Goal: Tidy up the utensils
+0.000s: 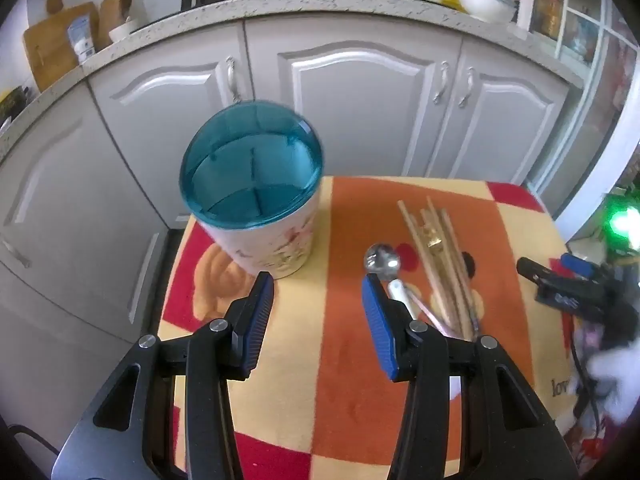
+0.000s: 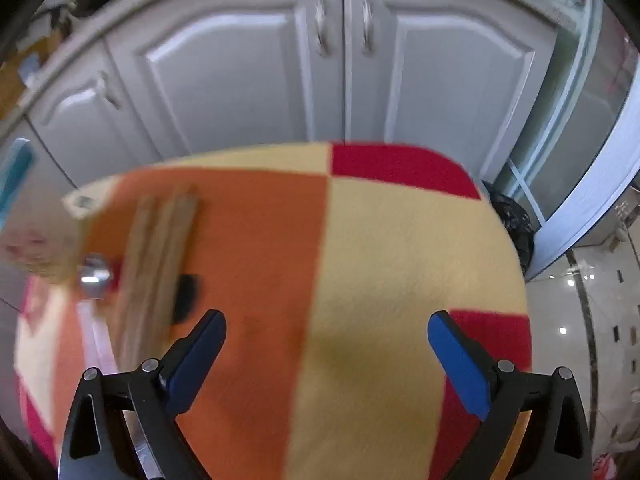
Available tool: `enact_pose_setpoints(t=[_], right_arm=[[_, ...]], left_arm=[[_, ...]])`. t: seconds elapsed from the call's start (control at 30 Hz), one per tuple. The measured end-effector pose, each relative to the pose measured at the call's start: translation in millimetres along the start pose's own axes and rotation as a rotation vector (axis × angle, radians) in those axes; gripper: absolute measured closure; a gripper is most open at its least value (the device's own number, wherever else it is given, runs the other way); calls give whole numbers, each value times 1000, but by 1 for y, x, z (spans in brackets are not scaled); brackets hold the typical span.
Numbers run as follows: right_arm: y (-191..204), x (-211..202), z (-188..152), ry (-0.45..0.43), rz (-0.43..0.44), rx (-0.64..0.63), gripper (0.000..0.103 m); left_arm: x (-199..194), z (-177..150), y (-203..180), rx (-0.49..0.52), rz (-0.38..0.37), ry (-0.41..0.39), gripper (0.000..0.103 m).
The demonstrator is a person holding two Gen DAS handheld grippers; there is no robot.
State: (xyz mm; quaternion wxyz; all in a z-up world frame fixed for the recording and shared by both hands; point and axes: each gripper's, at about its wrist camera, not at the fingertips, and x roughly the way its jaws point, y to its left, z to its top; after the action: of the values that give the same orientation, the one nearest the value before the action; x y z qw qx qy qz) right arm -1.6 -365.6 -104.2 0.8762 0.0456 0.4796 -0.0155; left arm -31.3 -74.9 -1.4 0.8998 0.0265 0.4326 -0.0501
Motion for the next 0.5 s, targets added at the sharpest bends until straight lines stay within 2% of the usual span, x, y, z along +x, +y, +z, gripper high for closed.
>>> enact_pose_setpoints(t=[0.1,0.37,0.5], right_arm=[[14,-46,-4,-59,74,29,2],[58,-156,-3,-256,45,-4,2],[68,-178,1,-289,49,31,2]], left_arm=[[-12,6,-7,3,-22,-37,58],[-47,18,-23,14,-67,-123,58],[-61,23,-26,13,-72,-155,58]])
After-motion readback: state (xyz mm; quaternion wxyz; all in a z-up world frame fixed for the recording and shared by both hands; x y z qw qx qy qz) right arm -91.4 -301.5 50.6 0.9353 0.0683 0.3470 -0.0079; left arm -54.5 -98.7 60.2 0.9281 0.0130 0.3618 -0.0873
